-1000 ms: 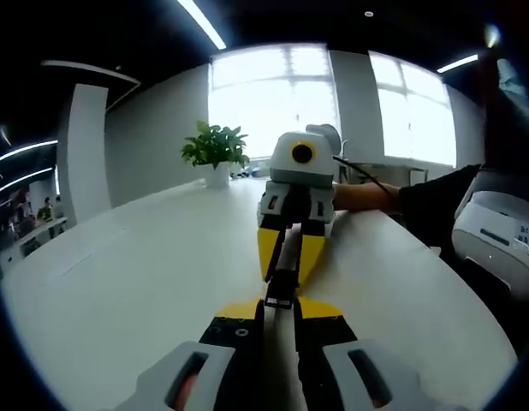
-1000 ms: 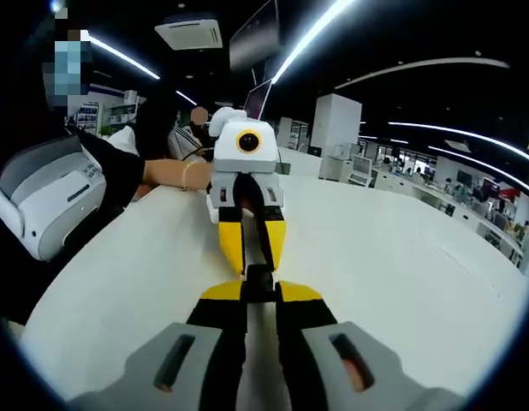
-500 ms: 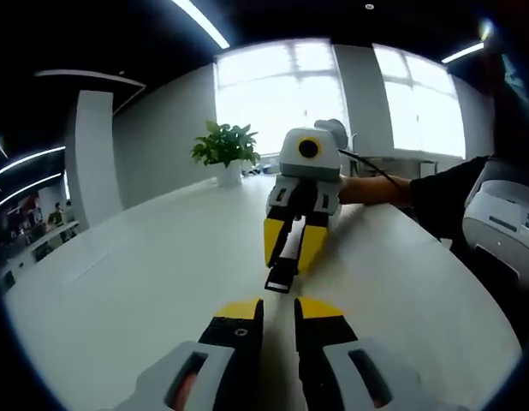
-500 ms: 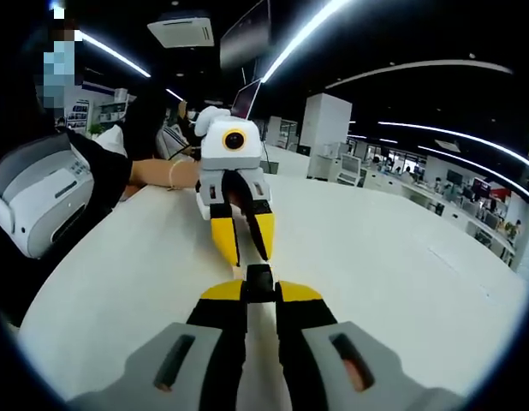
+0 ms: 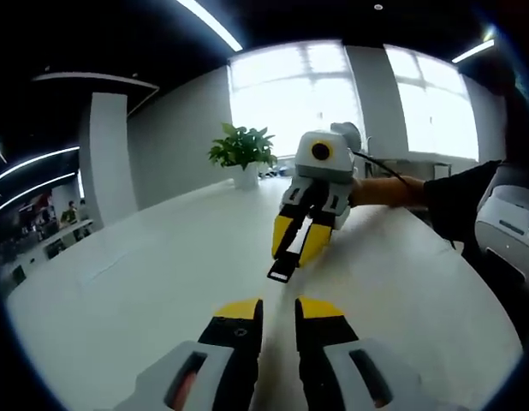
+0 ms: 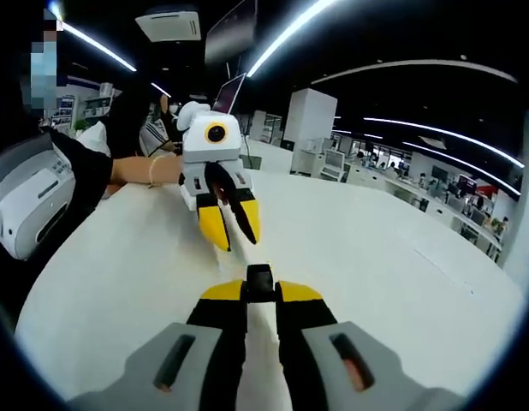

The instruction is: Snap the two parts of the plastic buckle together until the buckle closes and remains connected.

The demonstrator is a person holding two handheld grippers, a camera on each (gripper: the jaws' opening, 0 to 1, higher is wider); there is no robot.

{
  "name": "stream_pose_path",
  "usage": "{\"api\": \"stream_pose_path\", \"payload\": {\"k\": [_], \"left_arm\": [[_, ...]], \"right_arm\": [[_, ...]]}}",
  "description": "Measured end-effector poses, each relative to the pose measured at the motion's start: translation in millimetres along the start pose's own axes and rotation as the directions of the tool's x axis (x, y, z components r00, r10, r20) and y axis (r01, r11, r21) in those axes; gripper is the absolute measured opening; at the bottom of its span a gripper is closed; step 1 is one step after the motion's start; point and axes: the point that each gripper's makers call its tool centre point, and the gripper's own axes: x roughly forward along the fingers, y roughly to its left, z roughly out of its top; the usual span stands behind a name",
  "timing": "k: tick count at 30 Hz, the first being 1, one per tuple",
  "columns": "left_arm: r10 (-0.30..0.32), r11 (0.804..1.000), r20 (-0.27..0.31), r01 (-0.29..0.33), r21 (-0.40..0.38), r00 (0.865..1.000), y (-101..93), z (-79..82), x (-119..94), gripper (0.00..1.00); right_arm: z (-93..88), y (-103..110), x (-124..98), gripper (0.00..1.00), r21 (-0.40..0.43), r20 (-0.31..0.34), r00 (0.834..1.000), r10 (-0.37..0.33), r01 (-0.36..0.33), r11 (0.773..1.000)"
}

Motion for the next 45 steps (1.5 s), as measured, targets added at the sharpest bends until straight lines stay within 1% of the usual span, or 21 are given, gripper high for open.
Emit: {"api": "stream_pose_path", "payload": {"k": [7, 13, 19, 27, 33, 39, 45], "left_arm": [[0.018, 1.0, 0.006, -0.018, -0.025, 1.0, 6.1, 0.1, -2.2, 0.15], [0.034, 0.999, 0.002, -0.033, -0.024, 0.999, 9.4, 0.1, -3.7, 0.15], [0.045, 0.999, -0.006, -0.045, -0.019, 0.999, 11.1, -0.8, -4.0, 0.15], [0.063, 0.998, -0.004, -0.064, -0.022, 0.998, 15.0, 0.1, -6.1, 0.15], [0.066, 0.998, -0.008, -0.066, -0.018, 0.998, 16.0, -0.5, -6.3, 0.15], [0.065, 0.998, -0.011, -0.066, -0.015, 0.998, 15.7, -0.9, -5.7, 0.16], [0.065, 0.998, -0.012, -0.065, -0.015, 0.998, 16.0, -0.8, -5.2, 0.16]], "right_arm": [[7.1, -15.4, 2.8, 0.12, 0.009, 0.0, 0.999, -0.052, 0.052, 0.999], [10.4, -29.1, 7.8, 0.12, 0.012, -0.015, 0.996, -0.093, 0.093, 0.996], [14.7, -40.2, 12.5, 0.12, 0.021, -0.013, 0.992, -0.122, 0.123, 0.992], [14.8, -55.7, 19.1, 0.12, 0.031, -0.025, 0.986, -0.163, 0.163, 0.986], [14.7, -69.3, 22.1, 0.12, 0.044, -0.03, 0.981, -0.194, 0.195, 0.98], [11.3, -84.4, 24.3, 0.12, 0.059, -0.04, 0.973, -0.227, 0.229, 0.972], [6.6, -95.1, 27.3, 0.12, 0.071, -0.048, 0.969, -0.243, 0.246, 0.967]]}}
